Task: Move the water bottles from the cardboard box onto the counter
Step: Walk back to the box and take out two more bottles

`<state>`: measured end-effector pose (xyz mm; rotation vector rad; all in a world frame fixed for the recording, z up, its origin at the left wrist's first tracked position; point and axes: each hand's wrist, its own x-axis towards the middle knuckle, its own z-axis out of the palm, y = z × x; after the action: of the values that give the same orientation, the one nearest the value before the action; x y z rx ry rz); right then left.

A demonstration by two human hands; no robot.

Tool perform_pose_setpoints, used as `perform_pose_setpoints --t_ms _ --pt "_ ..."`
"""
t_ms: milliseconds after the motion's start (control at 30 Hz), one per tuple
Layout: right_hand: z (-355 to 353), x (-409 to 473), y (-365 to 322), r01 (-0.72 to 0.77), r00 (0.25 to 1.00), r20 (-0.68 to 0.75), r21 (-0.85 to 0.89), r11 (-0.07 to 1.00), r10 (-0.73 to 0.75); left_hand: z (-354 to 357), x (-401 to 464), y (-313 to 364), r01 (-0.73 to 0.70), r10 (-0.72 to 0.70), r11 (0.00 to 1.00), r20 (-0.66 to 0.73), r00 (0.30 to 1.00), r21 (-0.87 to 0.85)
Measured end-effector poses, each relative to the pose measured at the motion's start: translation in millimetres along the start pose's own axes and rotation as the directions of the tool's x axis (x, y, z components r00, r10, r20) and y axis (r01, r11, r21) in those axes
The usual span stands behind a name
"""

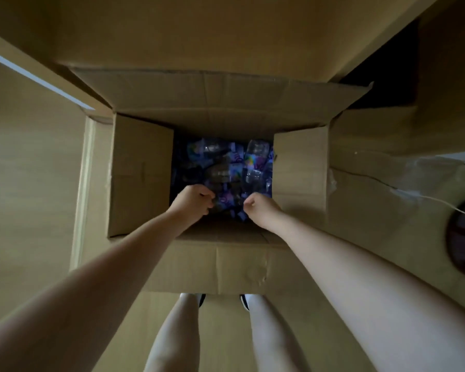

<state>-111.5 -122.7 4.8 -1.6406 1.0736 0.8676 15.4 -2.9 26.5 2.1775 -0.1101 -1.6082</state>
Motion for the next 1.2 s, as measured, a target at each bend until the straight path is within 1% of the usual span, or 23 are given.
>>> perform_pose_setpoints --t_ms 100,167,233,333,467,567,633,700,733,800,900,1000,1033,1133,1200 --pt "13 55 19 -0.109 0.993 -0.032 0.175 0.979 0.116 24 44 -13 0.008 -0.008 1.000 -0.008 1.000 -0.006" --pt "24 89 32 -0.196 0.977 -0.022 0.315 0.929 0.213 39 69 -22 0.039 -0.040 0.998 -0.018 0.999 -0.044" --pt "35 120 42 -0.258 0.960 0.026 0.465 0.847 0.278 48 91 -32 0.047 -0.048 0.998 -0.028 0.998 -0.040" --pt "50 159 46 -0.328 0.935 0.117 0.648 0.687 0.336 55 120 -46 0.053 -0.054 0.998 -0.021 0.998 -0.032" --pt "63 198 46 -0.381 0.907 0.176 0.734 0.563 0.383 45 147 -64 0.057 -0.056 0.997 -0.018 0.998 0.051" --pt "66 217 50 -0.400 0.888 0.211 0.793 0.459 0.409 40 159 -75 0.077 -0.075 0.994 -0.025 0.997 0.073" --pt "68 221 49 -0.442 0.867 0.268 0.804 0.398 0.420 41 163 -79 0.090 -0.088 0.993 -0.023 0.996 0.079" --pt "70 220 46 -0.465 0.851 0.294 0.806 0.365 0.436 43 165 -79 0.092 -0.091 0.993 -0.018 0.996 0.075" --pt "71 220 44 -0.449 0.854 0.276 0.818 0.358 0.441 45 165 -79 0.090 -0.089 0.993 -0.015 0.996 0.070" --pt "73 219 40 -0.397 0.870 0.207 0.832 0.387 0.447 48 165 -78 0.082 -0.081 0.994 -0.009 0.997 0.074" --pt "78 213 28 -0.322 0.907 0.134 0.832 0.453 0.399 49 161 -76 0.076 -0.075 0.993 -0.018 0.997 0.090" --pt "83 202 19 -0.259 0.911 0.029 0.817 0.515 0.412 48 150 -69 0.075 -0.072 0.991 -0.025 0.997 0.113" --pt "83 197 17 -0.248 0.906 -0.018 0.788 0.564 0.424 47 145 -66 0.075 -0.072 0.989 -0.026 0.997 0.125" --pt "76 177 13 -0.235 0.893 -0.161 0.630 0.740 0.421 40 132 -53 0.045 -0.037 0.983 -0.048 0.998 0.179" --pt "66 164 9 -0.228 0.899 -0.187 0.573 0.787 0.396 34 124 -43 0.018 0.000 0.968 -0.070 0.998 0.249"
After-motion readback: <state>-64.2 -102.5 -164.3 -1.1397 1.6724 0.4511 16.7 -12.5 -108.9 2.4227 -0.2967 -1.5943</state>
